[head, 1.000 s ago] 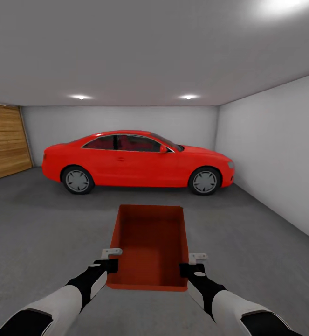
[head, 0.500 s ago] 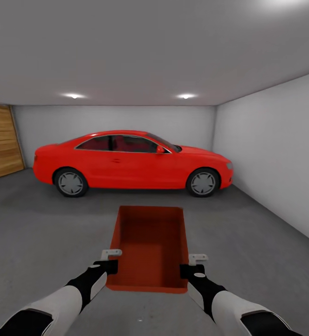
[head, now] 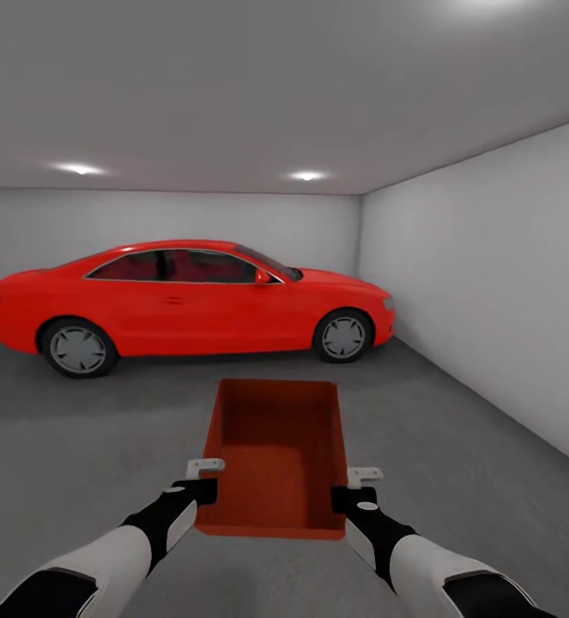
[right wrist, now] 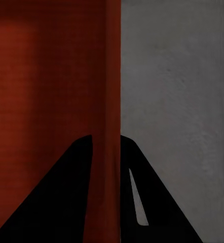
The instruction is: Move the two storage containers from the living room to the garage. In the garage, place one container on the floor and stack the other container on top of it (either order is fine).
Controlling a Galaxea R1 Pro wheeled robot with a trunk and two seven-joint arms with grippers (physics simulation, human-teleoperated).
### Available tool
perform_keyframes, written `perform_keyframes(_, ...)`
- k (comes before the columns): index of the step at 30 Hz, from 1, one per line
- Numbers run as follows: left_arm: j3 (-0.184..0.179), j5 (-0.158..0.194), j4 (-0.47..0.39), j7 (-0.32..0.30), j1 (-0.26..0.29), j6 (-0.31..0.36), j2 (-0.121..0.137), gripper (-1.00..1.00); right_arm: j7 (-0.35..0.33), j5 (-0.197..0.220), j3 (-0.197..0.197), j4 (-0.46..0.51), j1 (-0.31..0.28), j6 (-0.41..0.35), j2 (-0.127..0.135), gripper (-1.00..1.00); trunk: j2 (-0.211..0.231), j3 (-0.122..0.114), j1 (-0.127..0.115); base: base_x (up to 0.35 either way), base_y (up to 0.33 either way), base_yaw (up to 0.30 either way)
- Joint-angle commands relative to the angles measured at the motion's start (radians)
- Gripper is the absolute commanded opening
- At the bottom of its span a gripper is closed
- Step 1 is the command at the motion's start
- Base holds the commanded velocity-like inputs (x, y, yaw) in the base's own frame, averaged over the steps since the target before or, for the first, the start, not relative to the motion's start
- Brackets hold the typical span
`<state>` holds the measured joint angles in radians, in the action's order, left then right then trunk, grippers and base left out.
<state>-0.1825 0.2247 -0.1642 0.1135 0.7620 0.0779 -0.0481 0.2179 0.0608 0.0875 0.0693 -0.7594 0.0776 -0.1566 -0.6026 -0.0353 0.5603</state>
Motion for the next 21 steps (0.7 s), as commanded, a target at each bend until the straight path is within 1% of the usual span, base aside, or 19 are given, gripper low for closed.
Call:
perform_keyframes(1,0.037,-0.011,-0.024,0.045,0.000,-0.018,0.001,-1.00,0.008,0.017,0.004,-0.011,0.000,0.007,0.000,-1.00,0.000,0.000,0.001,0.321,0.000,-0.251)
perform_keyframes(13,0.037,-0.011,-0.023,0.045,0.000,-0.018,0.001,-1.00,0.008,0.017,0.004,-0.011,0.000,0.007,0.000,-1.00,0.000,0.000,0.001,0.321,0.003,-0.251)
perform_keyframes(21,0.037,-0.011,-0.023,0.045,0.000,-0.018,0.001,-1.00,0.008,0.017,0.004,-0.011,0.000,0.007,0.000,-1.00,0.000,0.000,0.001,0.321,0.092,-0.251)
